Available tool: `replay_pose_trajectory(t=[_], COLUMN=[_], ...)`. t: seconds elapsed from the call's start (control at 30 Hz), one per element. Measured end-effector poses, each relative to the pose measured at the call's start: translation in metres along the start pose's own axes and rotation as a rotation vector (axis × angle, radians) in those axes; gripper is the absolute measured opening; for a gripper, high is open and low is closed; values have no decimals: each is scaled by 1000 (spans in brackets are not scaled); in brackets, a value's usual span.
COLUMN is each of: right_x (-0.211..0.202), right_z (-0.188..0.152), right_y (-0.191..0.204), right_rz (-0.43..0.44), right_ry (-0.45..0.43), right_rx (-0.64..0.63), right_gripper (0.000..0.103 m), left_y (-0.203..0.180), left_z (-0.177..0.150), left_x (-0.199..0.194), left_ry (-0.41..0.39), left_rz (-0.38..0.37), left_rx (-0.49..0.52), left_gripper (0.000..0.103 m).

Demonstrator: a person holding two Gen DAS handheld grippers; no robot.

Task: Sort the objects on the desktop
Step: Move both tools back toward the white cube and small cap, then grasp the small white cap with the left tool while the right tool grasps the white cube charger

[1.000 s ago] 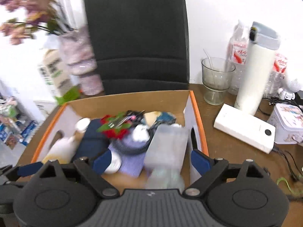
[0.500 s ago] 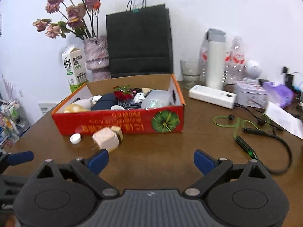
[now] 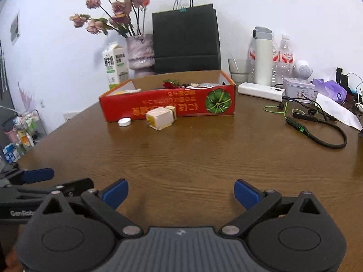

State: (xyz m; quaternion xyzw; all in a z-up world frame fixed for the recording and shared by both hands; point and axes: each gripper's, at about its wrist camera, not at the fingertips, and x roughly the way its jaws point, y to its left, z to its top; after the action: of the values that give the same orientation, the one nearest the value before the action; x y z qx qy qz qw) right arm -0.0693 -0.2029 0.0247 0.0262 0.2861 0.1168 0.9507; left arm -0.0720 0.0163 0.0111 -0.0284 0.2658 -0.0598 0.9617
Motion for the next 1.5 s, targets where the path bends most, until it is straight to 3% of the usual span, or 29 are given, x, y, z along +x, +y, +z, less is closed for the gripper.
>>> replay_pose_trajectory(t=[0.2,0.53,0.7,0.83,0.9,1.0,1.2,1.23,1.3,1.37,1.4,1.43,1.5], right_x=[-7,6,34,71,93,129,185,192,207,221,226,228,224], right_z=[-15,-10,11,46,66,91,117,120,125,128,127,125,122], right_y=[8,-1,0,1,3,6,14,16,20,23,24,25,27], right_rz=[-30,-1,62,115,138,150,134,119,78,49,34,30,38], right_ry=[3,21,43,32,25,37,114,122,134,145,150,144,135], right_rx=[-58,-27,4,11,8,52,209,222,249,264,258,245,193], right_gripper=[101,101,94,89,84,81,81,81,78,64,58,55,55], left_y=[2,10,23,44,52,60,66,66,64,58,55,53,52], left_z=[-8,7,38,70,86,101,105,106,109,110,110,109,108], left_x=[-4,4,33,69,94,131,183,184,190,195,195,195,193], left_ry=[8,27,29,-2,20,58,135,118,122,125,127,122,114], left_rz=[-22,-5,-4,4,-28,-84,-71,-78,-100,-78,-70,-58,-42], left_rx=[-19,-14,13,11,43,65,79,81,100,120,133,135,128], left_gripper=[103,103,103,100,98,90,72,70,65,61,55,41,30])
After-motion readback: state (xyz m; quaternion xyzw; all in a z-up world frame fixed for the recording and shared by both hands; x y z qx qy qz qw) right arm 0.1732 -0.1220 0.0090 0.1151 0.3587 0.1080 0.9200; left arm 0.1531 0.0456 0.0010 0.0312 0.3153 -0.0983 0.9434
